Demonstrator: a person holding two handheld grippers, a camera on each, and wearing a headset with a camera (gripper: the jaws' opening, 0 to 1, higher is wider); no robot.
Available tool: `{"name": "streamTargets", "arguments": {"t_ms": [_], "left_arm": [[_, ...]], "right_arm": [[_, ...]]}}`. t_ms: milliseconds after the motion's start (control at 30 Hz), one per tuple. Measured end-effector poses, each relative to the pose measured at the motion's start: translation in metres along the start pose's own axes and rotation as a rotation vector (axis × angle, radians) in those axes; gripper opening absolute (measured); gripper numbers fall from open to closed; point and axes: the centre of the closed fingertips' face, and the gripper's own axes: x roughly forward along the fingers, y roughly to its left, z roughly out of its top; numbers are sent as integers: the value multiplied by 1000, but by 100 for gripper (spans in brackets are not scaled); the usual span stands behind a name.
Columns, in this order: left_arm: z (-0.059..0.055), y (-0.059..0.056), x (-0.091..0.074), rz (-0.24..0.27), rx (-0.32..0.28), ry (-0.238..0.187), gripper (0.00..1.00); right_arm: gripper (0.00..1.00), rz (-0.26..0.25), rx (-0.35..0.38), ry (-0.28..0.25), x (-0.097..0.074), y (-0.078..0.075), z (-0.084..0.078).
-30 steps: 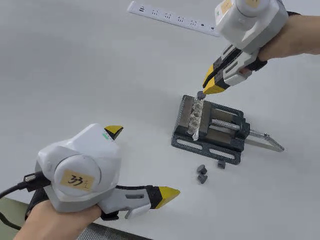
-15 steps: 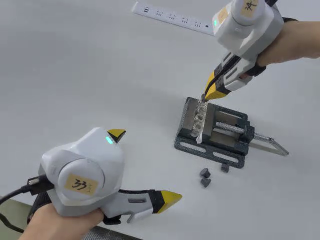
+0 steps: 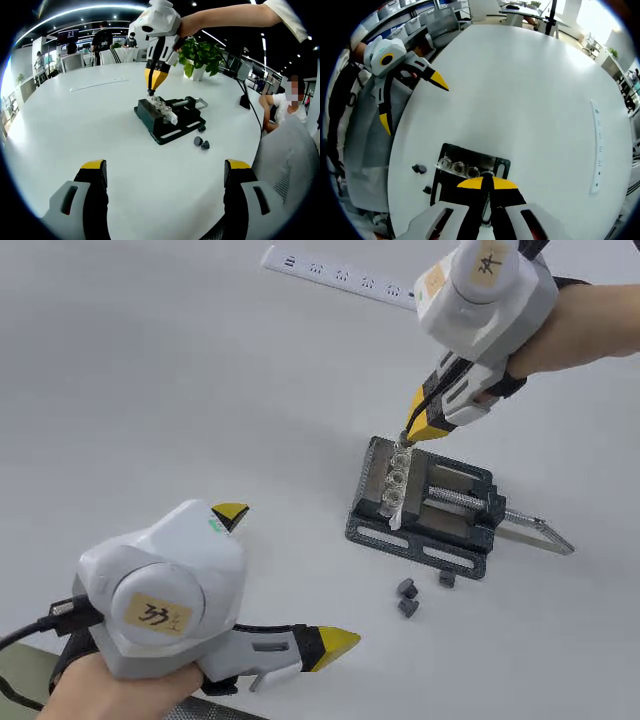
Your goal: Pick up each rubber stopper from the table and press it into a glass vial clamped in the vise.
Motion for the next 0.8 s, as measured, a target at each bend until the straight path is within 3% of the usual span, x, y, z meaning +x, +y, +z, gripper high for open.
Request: {"name": "streamTargets", "arguments": {"t_ms": [800], "left_arm": [[-1,2,0,6,-9,-1,97]], "right_arm": [[0,-27,19,-5,2,-3,-2]]}}
